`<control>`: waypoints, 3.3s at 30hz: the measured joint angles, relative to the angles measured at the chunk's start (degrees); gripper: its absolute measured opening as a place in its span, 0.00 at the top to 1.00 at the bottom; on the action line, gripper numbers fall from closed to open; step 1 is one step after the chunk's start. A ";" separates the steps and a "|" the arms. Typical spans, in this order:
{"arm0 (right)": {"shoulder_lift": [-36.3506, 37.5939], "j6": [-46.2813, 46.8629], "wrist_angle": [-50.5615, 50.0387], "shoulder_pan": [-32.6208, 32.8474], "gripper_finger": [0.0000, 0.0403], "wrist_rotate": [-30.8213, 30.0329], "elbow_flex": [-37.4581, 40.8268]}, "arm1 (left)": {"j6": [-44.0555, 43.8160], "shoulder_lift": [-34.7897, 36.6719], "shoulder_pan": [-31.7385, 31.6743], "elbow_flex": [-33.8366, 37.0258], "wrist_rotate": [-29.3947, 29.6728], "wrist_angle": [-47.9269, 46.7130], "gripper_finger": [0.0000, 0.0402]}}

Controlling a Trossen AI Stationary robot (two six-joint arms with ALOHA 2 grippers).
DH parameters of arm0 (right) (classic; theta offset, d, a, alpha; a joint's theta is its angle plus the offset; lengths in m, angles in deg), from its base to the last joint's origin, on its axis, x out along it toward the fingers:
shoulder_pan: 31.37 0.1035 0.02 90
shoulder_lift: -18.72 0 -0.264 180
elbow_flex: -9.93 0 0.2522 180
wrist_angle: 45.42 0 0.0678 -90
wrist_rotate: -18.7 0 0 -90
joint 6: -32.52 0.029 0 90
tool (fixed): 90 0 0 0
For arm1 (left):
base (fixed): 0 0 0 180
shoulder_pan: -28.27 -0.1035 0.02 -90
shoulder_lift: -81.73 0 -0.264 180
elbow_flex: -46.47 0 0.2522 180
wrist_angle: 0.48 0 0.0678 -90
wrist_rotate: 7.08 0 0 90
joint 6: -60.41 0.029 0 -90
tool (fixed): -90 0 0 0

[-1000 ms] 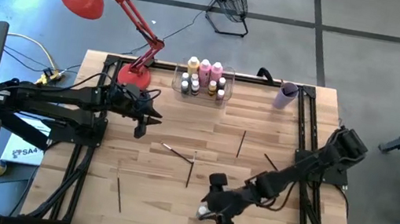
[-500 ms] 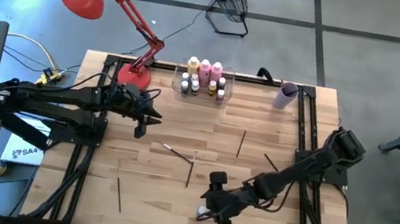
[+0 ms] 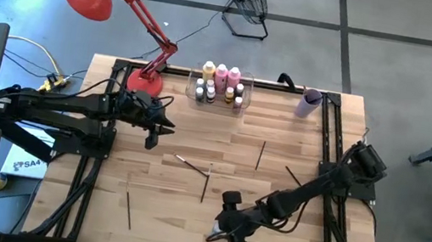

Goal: Pick & Place Paint Supplies
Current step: Put the small light blue paint bottle into the transparent bin

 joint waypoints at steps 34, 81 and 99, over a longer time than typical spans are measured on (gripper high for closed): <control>-1.22 -0.01 1.85 0.02 0.71 0.13 0.06 | -0.02 0.00 0.00 0.00 -0.04 -0.04 0.75; 9.58 -8.04 -9.57 -29.38 0.73 -7.49 -15.48 | 1.43 -0.01 0.00 0.00 -0.03 -12.43 0.75; 6.56 -10.55 -7.60 -45.04 0.73 -4.20 -15.50 | 3.08 0.00 0.00 0.00 -0.02 -13.24 0.75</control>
